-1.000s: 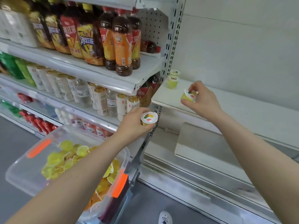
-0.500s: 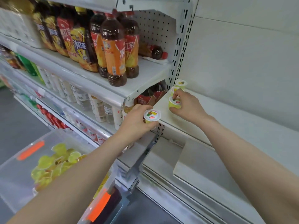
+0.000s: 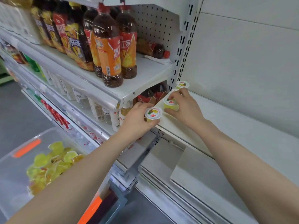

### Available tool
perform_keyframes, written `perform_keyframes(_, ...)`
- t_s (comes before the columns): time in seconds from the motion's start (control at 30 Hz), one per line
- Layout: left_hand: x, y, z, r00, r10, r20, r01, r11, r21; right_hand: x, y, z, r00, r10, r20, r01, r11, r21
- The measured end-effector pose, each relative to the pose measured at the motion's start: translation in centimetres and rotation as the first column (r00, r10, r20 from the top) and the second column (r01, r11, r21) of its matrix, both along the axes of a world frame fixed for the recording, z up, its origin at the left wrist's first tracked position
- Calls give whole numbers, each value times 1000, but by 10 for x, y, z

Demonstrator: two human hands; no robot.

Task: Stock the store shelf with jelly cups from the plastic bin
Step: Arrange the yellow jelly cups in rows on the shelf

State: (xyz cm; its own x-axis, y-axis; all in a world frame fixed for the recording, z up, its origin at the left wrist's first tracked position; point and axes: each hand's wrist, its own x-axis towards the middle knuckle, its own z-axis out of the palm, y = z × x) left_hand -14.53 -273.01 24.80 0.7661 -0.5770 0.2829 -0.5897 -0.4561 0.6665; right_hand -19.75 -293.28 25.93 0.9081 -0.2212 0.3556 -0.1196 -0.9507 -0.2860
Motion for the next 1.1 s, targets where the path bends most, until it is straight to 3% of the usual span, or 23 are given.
perform_keyframes(0.23,3,-26,-1,1000,-23,18,23,1000,0,-16,-24,10,990,-36,136,35,999,5)
perform_keyframes(0.63,2,-33,-3,997,-7,73,0,996,93,-19,-51,7,987,-120,104,139,971,-193)
perform_keyframes(0.9,0,-18,17,968,-57,243,9,981,194,-35,-39,21,987,-137,86,158,925,-347)
perform_keyframes(1.1,-7,13,28,924,-136,357,56,972,227,-60,-3,34,986,-147,78,166,914,-369)
